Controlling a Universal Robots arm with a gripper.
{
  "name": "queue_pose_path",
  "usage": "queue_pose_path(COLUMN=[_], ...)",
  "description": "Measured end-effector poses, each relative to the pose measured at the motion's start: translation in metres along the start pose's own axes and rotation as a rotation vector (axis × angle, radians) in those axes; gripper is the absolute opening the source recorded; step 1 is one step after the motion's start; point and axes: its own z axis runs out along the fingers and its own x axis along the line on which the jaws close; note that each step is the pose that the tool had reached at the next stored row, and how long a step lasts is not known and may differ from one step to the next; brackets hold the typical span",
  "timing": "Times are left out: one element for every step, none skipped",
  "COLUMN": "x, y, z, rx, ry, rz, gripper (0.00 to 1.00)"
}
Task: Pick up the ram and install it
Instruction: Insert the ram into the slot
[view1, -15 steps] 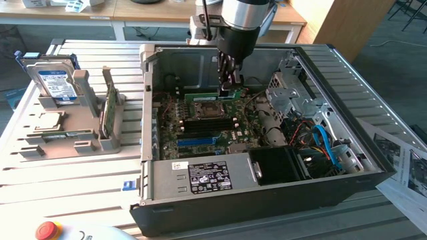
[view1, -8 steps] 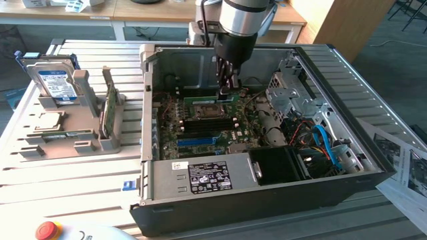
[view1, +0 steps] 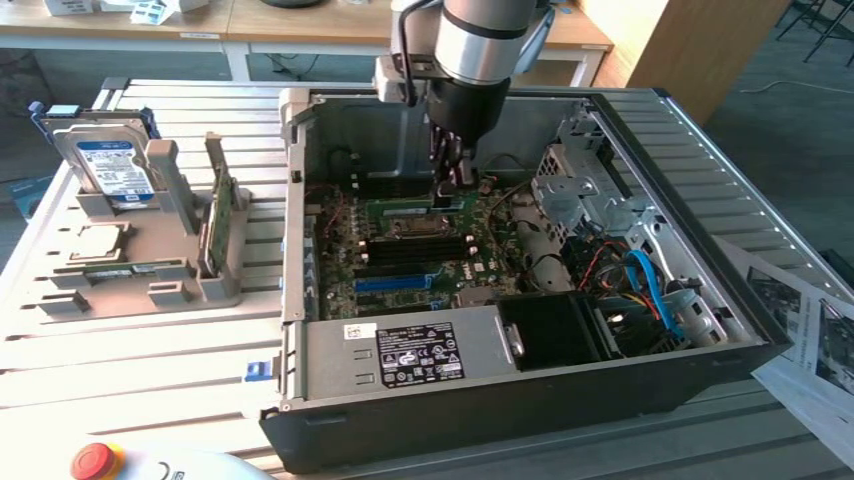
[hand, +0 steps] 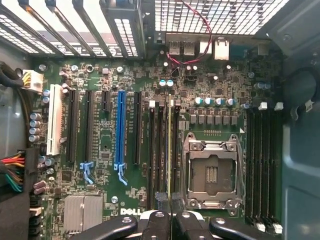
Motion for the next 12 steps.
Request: queue_pose_path(x=[0.0, 0.0, 0.0, 0.0, 0.0, 0.0, 0.0, 0.0, 0.0, 0.0, 0.0002, 0.0003], y=[0.0001, 0.0002, 0.0003, 0.0003, 0.0004, 0.0004, 0.0004, 0.0004, 0.0004, 0.0004, 0.0002, -0.0001], z=[0.001, 0.0019, 0.0023, 0.0023, 0.0023, 0.0023, 0.0024, 0.0024, 0.0024, 0.0025, 0.0026, 0.0026], rx=[0.0, 0.0, -0.0001, -0.0002, -0.0002, -0.0001, -0.0001, 0.0, 0.0, 0.0, 0.0002, 0.0001], ry=[0.0, 0.0, 0.0001, 0.0003, 0.0003, 0.0003, 0.0, 0.0, 0.0, -0.0001, -0.0003, -0.0003], rz=[0.0, 0.0, 0.0, 0.0, 0.0, 0.0, 0.0, 0.0, 0.0, 0.0, 0.0, 0.0], gripper=[0.12, 0.12, 0.12, 0.12, 0.12, 0.12, 0.12, 0.12, 0.12, 0.12, 0.12, 0.12])
